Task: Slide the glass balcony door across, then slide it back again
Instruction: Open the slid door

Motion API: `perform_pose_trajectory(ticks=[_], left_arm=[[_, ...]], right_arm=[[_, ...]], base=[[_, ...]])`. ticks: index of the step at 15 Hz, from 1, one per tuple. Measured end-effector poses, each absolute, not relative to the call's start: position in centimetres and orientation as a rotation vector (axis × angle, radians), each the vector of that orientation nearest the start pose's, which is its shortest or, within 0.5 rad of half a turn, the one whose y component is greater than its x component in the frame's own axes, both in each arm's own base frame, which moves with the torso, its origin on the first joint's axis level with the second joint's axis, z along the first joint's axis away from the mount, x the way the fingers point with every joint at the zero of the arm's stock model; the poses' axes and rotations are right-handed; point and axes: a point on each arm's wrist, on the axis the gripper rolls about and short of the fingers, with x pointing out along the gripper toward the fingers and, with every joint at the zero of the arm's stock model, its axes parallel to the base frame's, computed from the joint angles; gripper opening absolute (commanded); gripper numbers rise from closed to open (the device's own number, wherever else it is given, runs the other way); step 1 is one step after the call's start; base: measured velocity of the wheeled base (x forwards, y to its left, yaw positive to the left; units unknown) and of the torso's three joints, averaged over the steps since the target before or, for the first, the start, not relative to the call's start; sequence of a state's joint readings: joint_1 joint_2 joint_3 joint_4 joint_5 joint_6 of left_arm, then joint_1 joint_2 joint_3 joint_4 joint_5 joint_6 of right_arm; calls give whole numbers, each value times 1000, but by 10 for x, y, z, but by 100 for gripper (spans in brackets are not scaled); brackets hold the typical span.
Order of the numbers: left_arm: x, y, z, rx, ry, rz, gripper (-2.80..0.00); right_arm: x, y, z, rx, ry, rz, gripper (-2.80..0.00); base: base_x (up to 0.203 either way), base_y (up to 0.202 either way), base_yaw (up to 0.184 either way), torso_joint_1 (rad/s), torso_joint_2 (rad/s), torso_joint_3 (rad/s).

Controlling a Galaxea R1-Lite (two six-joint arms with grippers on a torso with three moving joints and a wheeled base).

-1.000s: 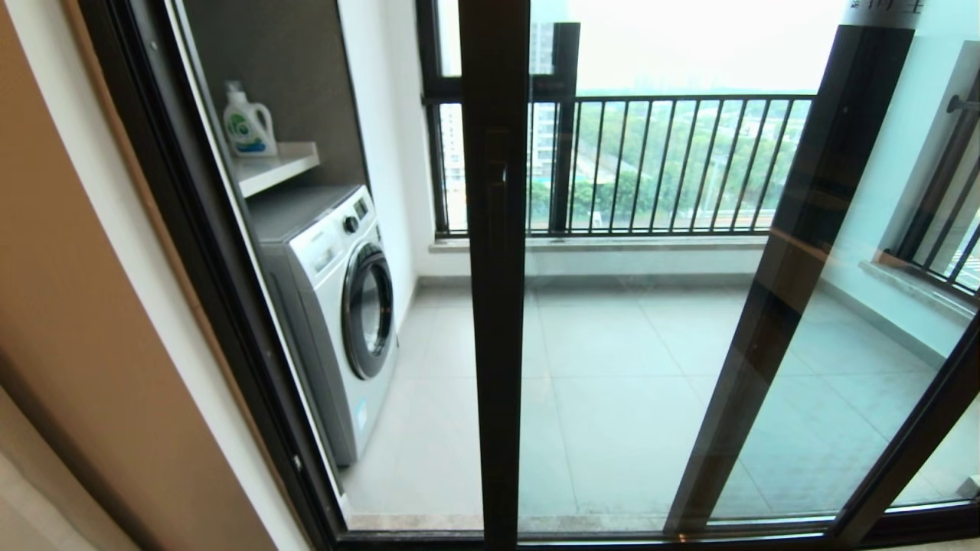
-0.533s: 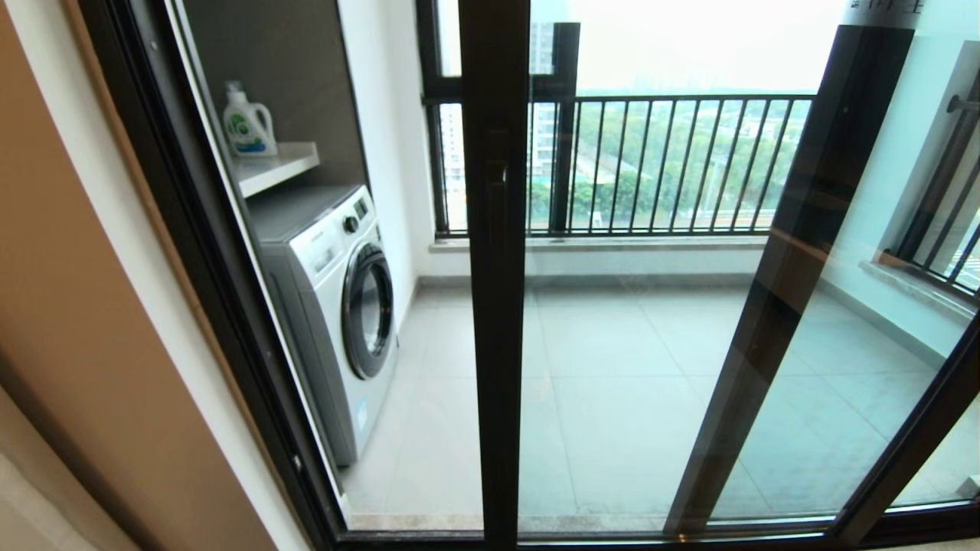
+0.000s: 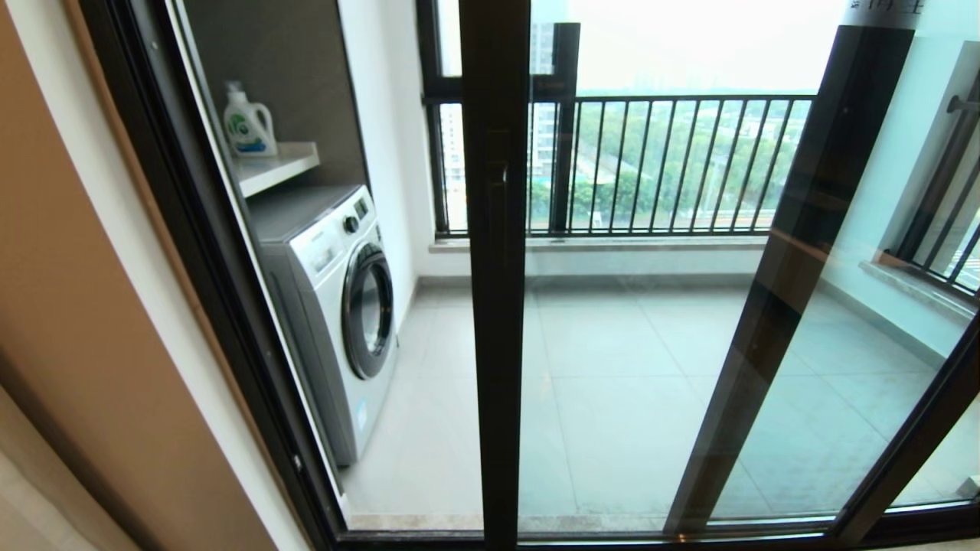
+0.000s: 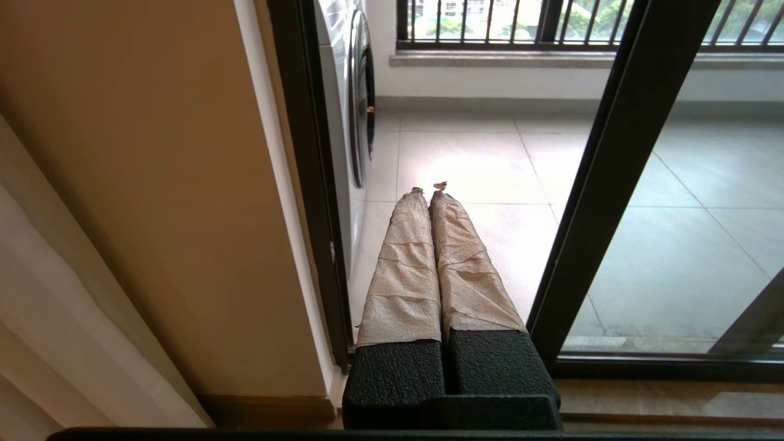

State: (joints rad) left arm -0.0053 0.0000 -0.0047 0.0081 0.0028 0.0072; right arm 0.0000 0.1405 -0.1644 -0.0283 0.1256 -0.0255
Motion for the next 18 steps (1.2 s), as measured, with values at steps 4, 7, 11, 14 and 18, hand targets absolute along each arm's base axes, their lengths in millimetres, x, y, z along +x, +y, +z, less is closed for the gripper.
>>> perform_pose_trajectory(ticks=[4, 7, 11, 14, 18], left_arm=[[-23, 0, 76, 8, 3, -2, -280], [-23, 0, 76, 8, 3, -3, -280], [-23, 0, 76, 8, 3, -2, -280], [-23, 0, 76, 8, 3, -2, -280], [-23, 0, 76, 7, 3, -3, -280]], right_arm=[[11, 6, 197, 39, -7, 292, -280], [60, 8, 245, 55, 25, 373, -280], [147, 19, 269, 78, 159, 429, -280], [204, 50, 269, 55, 232, 414, -280], [242, 105, 272, 13, 232, 410, -280]], base=[[0, 0, 0, 0, 0, 0], [0, 0, 0, 0, 0, 0], [0, 0, 0, 0, 0, 0], [0, 0, 0, 0, 0, 0], [0, 0, 0, 0, 0, 0]])
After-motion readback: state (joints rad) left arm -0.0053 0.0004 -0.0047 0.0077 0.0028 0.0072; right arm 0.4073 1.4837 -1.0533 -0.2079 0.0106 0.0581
